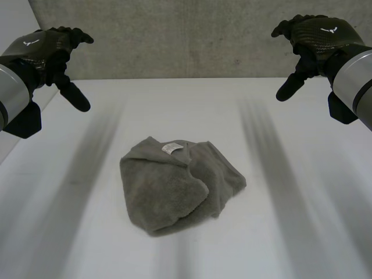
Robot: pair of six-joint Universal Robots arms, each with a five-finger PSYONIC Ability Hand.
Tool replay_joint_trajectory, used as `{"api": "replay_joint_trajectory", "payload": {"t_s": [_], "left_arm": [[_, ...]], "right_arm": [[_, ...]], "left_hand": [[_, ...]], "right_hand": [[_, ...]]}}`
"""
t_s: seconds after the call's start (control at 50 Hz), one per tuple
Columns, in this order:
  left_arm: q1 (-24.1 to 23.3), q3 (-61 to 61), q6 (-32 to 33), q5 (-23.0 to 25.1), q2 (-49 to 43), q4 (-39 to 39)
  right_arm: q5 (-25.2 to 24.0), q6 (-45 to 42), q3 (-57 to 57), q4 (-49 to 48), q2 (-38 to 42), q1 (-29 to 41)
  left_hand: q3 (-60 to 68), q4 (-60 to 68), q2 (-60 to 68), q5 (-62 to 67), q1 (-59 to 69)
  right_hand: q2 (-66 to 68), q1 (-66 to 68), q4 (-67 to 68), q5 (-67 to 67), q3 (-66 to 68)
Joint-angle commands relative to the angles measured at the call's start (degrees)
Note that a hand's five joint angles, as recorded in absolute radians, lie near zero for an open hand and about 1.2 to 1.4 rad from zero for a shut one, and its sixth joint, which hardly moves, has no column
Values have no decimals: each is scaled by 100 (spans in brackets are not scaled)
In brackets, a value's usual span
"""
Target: Fold the laundry
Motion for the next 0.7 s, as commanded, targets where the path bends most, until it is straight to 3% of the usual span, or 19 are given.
{"api": "replay_joint_trajectory", "payload": {"t_s": [0.02,0.2,0.3,0.34,0.44,0.56,0.7], "left_arm": [[-25,-84,25,-2,128,146],[-16,-163,25,6,102,226],[-43,-418,86,244,-56,753],[-60,-619,296,532,-484,1287],[-244,-655,945,779,-1240,1780],[-578,-383,1755,1017,-2356,2036],[-903,-154,1932,1149,-3166,2089]], "right_arm": [[1,-40,55,-57,13,7],[-122,-66,55,-57,40,7],[-386,-436,72,102,312,33],[-674,-1030,168,390,627,16],[-877,-1708,493,602,901,16],[-869,-1877,959,314,1182,-19],[-869,-1938,1284,-21,1358,-28]], "left_hand": [[-13,-14,-8,-97,-25],[-13,-14,-8,-97,-25],[54,53,59,-30,42],[121,120,126,37,109],[188,187,194,105,177],[289,288,295,206,278],[658,657,663,574,646]], "right_hand": [[-250,-133,-296,-301,-179],[-250,-133,-296,-301,-179],[-250,-133,-296,-301,-179],[-250,-133,-296,-301,-179],[-250,-133,-296,-301,-179],[-250,-133,-296,-301,-179],[-250,-133,-296,-301,-179]]}}
